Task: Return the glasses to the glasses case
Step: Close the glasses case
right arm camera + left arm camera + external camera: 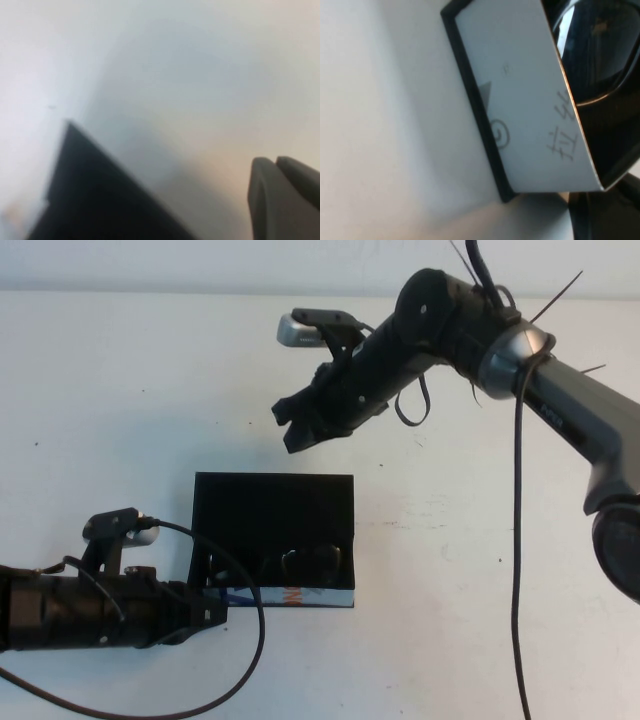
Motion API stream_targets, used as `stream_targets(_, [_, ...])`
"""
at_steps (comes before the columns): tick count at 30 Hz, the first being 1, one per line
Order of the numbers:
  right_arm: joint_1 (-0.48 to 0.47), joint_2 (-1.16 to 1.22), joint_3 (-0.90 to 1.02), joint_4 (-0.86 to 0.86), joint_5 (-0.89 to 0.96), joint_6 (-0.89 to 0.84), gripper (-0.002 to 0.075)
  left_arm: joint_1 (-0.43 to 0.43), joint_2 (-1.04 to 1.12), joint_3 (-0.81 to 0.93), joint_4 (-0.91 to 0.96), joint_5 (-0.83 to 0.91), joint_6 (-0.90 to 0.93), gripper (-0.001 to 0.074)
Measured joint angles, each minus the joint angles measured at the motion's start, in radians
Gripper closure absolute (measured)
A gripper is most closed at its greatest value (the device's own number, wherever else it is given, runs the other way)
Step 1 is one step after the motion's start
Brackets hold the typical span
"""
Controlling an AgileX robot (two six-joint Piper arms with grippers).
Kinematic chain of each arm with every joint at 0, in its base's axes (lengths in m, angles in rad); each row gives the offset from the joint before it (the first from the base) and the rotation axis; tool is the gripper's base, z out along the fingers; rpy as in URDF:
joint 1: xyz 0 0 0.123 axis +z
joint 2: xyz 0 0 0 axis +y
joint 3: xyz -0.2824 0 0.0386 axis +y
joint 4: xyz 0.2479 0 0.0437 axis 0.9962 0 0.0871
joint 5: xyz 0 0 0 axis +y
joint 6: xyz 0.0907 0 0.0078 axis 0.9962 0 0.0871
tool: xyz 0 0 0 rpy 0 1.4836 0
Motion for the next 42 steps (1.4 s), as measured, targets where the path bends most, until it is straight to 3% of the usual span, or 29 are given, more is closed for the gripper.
stream_targets(11, [-0.018,0.101,-0.078,-0.006,0.154,0.042,0.0734,0.000,0.000,-0.003,0.000,-0.004,0.000,0.0739])
stream_targets(26, [-0.016,0.091,-0.077,0.044,0.164,0.048,0.0734,0.000,0.000,-0.003,0.000,-0.006,0.000,0.0739])
stream_targets(42, [0.106,-0.122,0.238,0.041,0.164,-0.014,0.0734,0.000,0.000,-0.003,-0.001,-0.010,0.000,0.0739])
